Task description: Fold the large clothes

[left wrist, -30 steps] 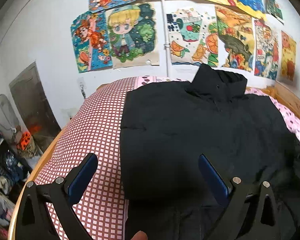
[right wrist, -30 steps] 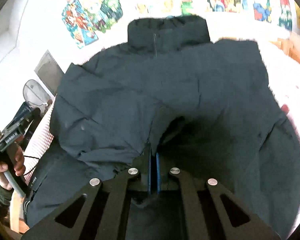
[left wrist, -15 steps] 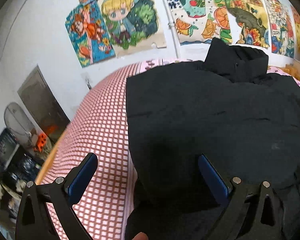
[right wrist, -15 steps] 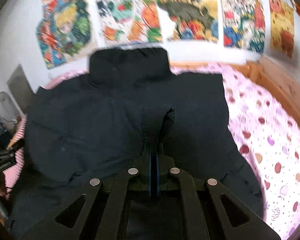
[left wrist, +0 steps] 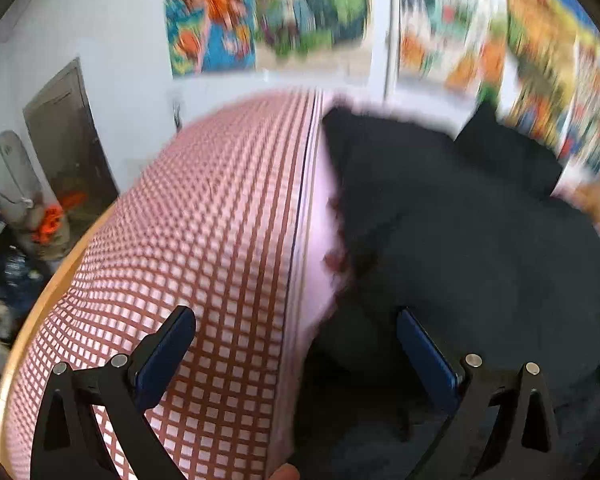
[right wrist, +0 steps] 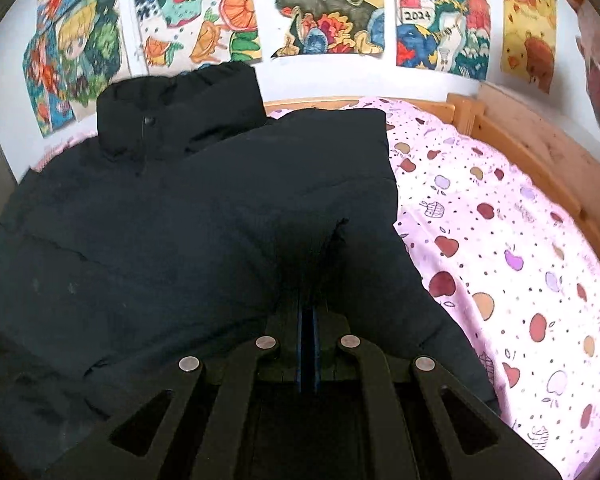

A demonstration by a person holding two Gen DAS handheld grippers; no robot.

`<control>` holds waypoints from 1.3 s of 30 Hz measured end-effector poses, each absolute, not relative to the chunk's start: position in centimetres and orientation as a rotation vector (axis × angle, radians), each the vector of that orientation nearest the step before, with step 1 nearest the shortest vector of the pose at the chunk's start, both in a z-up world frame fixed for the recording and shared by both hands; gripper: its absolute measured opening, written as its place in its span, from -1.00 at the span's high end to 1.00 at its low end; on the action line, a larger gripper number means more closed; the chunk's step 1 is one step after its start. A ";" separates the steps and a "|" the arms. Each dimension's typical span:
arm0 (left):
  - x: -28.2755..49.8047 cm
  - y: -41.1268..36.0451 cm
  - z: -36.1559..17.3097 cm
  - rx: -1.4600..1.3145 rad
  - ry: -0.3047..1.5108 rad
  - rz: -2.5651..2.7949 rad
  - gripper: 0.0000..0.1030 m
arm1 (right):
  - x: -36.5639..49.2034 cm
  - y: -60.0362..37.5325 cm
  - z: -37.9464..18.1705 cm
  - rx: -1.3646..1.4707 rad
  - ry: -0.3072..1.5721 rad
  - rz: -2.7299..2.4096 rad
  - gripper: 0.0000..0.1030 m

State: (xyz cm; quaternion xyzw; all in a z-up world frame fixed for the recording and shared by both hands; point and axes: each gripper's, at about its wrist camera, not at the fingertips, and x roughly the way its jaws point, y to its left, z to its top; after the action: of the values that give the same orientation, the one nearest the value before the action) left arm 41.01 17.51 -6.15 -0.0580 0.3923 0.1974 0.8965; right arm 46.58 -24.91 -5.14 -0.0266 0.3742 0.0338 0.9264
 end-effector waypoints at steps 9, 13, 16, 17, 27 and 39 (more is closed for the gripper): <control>42.0 18.9 -7.6 -0.159 0.842 0.366 -0.99 | 46.9 -24.8 -5.9 -0.059 0.791 0.060 0.78; 40.5 20.2 -5.3 -0.238 0.720 0.304 -0.99 | 46.2 -26.0 -5.3 0.018 0.771 0.112 0.51; 41.4 20.5 -2.5 -0.267 0.644 0.257 -0.99 | 45.9 -26.4 -4.0 0.091 0.715 0.177 -0.16; 41.8 20.2 -1.7 -0.267 0.637 0.253 -0.99 | 46.4 -25.9 -3.2 0.083 0.701 0.194 -0.23; 53.3 14.3 4.5 -0.258 0.573 0.058 -0.99 | 58.5 -21.5 2.3 0.154 0.715 0.275 -0.24; 63.8 9.6 3.2 -0.179 0.666 0.112 0.95 | 67.6 -20.7 -0.5 0.364 0.727 0.194 0.70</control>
State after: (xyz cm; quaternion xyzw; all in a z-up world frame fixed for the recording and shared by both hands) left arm 63.79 9.64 3.24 -0.0876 0.3264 0.0549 0.9396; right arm 67.65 -20.66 -0.50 0.1766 0.3528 0.0944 0.9140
